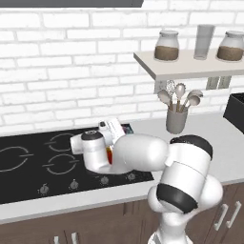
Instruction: Put the lemon and bell pepper in the pot. Retrieve the spatula and lightly stir the vegetables in the pot.
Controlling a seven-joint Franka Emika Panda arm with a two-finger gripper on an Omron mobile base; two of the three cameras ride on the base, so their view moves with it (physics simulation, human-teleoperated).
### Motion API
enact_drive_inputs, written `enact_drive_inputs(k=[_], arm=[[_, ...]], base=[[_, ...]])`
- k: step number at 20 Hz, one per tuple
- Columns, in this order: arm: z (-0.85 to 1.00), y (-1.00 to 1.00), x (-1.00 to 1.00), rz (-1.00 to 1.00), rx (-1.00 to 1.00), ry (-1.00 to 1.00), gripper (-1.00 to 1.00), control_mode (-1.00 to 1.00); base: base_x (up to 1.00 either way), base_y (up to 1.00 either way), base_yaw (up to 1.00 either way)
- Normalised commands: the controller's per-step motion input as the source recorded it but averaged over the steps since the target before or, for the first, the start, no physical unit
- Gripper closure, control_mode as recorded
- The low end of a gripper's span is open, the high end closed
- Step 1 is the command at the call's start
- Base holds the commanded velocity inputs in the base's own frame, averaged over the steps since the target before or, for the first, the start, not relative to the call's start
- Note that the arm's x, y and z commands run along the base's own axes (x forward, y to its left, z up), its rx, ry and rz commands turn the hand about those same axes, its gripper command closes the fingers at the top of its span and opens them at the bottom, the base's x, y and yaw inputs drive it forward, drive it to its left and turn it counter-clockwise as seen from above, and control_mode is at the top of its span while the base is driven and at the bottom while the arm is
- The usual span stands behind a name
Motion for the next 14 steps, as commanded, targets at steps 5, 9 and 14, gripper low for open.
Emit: enact_drive_inputs(k=[5,9,14], arm=[[-0.02,0.26,0.04,0.02,0.0,0.08,1.0,-1.0],[0.31,0.21,0.0,0.0,0.0,0.21,1.0,-1.0],[0.5,0.02,-0.06,0.0,0.0,0.32,1.0,-1.0]], base=[[0.0,0.0,0.0],[0.0,0.0,0.0],[0.0,0.0,0.0]])
